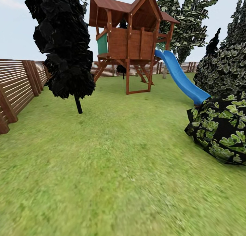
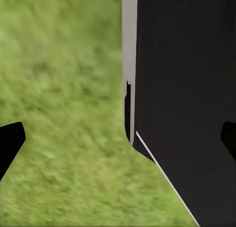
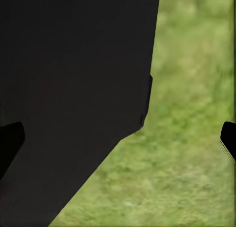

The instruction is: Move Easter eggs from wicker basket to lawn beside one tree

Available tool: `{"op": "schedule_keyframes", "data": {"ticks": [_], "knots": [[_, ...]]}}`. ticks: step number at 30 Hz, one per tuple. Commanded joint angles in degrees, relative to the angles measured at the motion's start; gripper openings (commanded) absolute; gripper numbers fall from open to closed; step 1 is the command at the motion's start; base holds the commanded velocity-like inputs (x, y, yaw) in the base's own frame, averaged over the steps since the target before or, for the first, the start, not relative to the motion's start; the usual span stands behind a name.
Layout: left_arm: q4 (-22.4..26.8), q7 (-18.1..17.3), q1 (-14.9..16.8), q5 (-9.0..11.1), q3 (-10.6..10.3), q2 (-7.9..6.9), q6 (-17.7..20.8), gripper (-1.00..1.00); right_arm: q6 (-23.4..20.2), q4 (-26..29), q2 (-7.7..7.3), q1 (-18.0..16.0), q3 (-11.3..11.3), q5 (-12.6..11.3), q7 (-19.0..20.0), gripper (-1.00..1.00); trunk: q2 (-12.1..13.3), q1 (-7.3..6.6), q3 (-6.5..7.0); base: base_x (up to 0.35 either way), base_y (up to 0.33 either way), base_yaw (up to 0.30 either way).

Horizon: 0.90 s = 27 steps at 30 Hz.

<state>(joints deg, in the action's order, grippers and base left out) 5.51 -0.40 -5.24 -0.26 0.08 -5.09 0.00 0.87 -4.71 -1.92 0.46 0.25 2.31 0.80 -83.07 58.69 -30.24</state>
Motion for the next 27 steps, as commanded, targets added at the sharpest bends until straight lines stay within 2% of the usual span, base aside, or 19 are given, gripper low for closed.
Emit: {"op": "schedule_keyframes", "data": {"ticks": [1,27], "knots": [[0.11,-0.04,-0.04,-0.02,0.01,-0.01,0.0,1.0,0.09,-0.03,-0.01,-0.01,0.01,0.24,0.08,1.0,-0.01,0.04,-0.03,0.334,0.0,0.0],[0.11,-0.04,-0.04,-0.02,0.01,-0.01,-0.09,1.0,0.1,-0.02,-0.01,-0.02,0.01,0.24,0.08,1.0,-0.01,0.04,-0.03,0.334,0.0,0.0]]}}
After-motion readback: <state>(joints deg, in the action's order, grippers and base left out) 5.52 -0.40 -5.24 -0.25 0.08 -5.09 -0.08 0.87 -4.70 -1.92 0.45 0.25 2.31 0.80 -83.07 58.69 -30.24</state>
